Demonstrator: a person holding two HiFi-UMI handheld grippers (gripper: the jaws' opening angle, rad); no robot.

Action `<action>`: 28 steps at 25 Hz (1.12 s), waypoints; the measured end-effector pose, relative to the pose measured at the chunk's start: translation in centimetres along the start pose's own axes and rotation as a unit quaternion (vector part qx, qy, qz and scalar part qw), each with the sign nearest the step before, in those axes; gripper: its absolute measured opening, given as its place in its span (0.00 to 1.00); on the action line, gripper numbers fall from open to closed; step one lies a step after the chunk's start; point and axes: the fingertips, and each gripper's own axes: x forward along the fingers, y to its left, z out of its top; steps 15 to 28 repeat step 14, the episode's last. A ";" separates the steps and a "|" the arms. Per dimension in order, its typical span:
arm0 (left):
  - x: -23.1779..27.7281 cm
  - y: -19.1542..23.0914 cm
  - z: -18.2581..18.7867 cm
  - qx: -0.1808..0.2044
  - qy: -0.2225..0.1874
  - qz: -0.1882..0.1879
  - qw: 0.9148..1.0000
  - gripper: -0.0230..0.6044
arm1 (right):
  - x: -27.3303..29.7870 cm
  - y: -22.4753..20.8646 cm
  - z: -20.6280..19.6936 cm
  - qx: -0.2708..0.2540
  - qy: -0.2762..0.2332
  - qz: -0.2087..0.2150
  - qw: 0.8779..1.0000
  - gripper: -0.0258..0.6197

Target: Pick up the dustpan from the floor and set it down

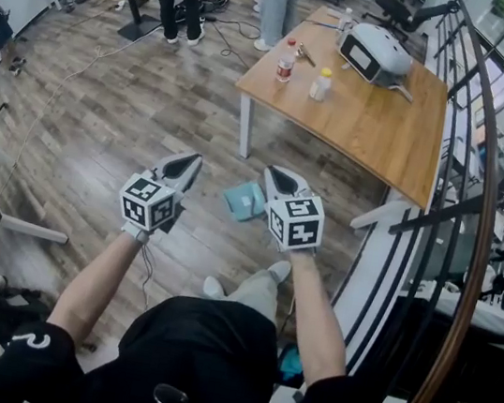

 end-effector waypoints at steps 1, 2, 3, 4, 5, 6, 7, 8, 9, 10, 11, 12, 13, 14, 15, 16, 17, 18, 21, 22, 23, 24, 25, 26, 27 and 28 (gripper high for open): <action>-0.1 0.0 0.0 0.000 0.000 0.000 1.000 0.03 | -0.1 0.0 -0.1 0.001 0.001 0.000 1.000 0.03; -0.1 0.0 0.0 0.000 0.000 0.000 1.000 0.03 | -0.1 0.1 -0.2 0.003 0.003 0.001 1.000 0.03; -0.1 -0.1 0.0 0.000 0.000 0.000 1.000 0.03 | -0.2 0.1 -0.2 0.004 0.004 0.001 1.000 0.03; -0.1 -0.1 0.0 0.000 0.001 0.001 1.000 0.03 | -0.3 0.1 -0.2 0.003 0.003 0.000 1.000 0.03; -0.1 -0.1 0.0 -0.001 0.001 0.001 1.000 0.03 | -0.3 0.1 -0.1 0.003 0.002 0.000 1.000 0.03; -0.1 -0.1 0.0 -0.001 0.001 0.001 1.000 0.03 | -0.3 0.0 -0.1 0.004 0.001 0.000 1.000 0.03; -0.1 -0.1 0.0 -0.001 0.001 0.002 1.000 0.03 | -0.3 0.0 -0.1 0.004 0.001 0.000 1.000 0.03; -0.1 -0.2 0.0 0.000 0.001 0.002 1.000 0.03 | -0.3 -0.1 -0.2 0.004 0.000 -0.001 1.000 0.03; 0.0 -0.3 0.0 0.001 0.001 0.001 1.000 0.03 | -0.4 -0.2 -0.2 0.003 -0.002 -0.002 1.000 0.03; 0.0 -0.4 -0.1 0.001 0.001 0.000 1.000 0.03 | -0.4 -0.3 -0.3 0.002 -0.003 -0.003 1.000 0.03; 0.0 -0.5 -0.2 0.001 0.002 0.000 1.000 0.03 | -0.5 -0.3 -0.4 0.002 -0.003 -0.004 1.000 0.03; 0.0 -0.5 -0.3 0.001 0.003 -0.001 1.000 0.03 | -0.5 -0.4 -0.5 0.001 -0.003 -0.005 1.000 0.03; 0.0 -0.6 -0.3 0.001 0.003 -0.001 1.000 0.03 | -0.6 -0.4 -0.6 0.001 -0.002 -0.005 1.000 0.03; 0.0 -0.7 -0.4 0.001 0.004 -0.001 1.000 0.03 | -0.6 -0.3 -0.7 0.000 -0.001 -0.005 1.000 0.03; 0.0 -0.7 -0.4 0.001 0.004 -0.001 1.000 0.03 | -0.6 -0.3 -0.7 0.000 -0.001 -0.005 1.000 0.03; 0.0 -0.7 -0.4 0.001 0.004 -0.001 1.000 0.03 | -0.6 -0.3 -0.7 0.000 -0.001 -0.005 1.000 0.03; 0.0 -0.7 -0.4 0.001 0.004 -0.001 1.000 0.03 | -0.6 -0.3 -0.7 0.000 -0.001 -0.005 1.000 0.03; 0.0 -0.7 -0.4 0.001 0.004 -0.001 1.000 0.03 | -0.6 -0.3 -0.7 0.000 -0.001 -0.005 1.000 0.03; 0.0 -0.7 -0.4 0.001 0.004 -0.001 1.000 0.03 | -0.6 -0.3 -0.7 0.000 -0.001 -0.005 1.000 0.03; 0.0 -0.7 -0.4 0.001 0.004 -0.001 1.000 0.03 | -0.6 -0.3 -0.7 0.000 -0.001 -0.005 1.000 0.03; 0.0 -0.7 -0.4 0.001 0.004 -0.001 1.000 0.03 | -0.6 -0.3 -0.7 0.000 -0.001 -0.005 1.000 0.03; 0.0 -0.7 -0.4 0.001 0.004 -0.001 1.000 0.03 | -0.6 -0.3 -0.7 0.000 -0.001 -0.005 1.000 0.03; 0.0 -0.7 -0.4 0.001 0.004 -0.001 1.000 0.03 | -0.6 -0.3 -0.7 0.000 -0.001 -0.005 1.000 0.03; 0.0 -0.7 -0.4 0.001 0.004 -0.001 1.000 0.03 | -0.6 -0.3 -0.7 0.000 -0.001 -0.005 1.000 0.03; 0.0 -0.7 -0.4 0.001 0.004 -0.001 1.000 0.03 | -0.6 -0.3 -0.7 0.000 -0.001 -0.005 1.000 0.03; 0.0 -0.7 -0.4 0.001 0.004 -0.001 1.000 0.03 | -0.6 -0.3 -0.7 0.000 -0.001 -0.005 1.000 0.03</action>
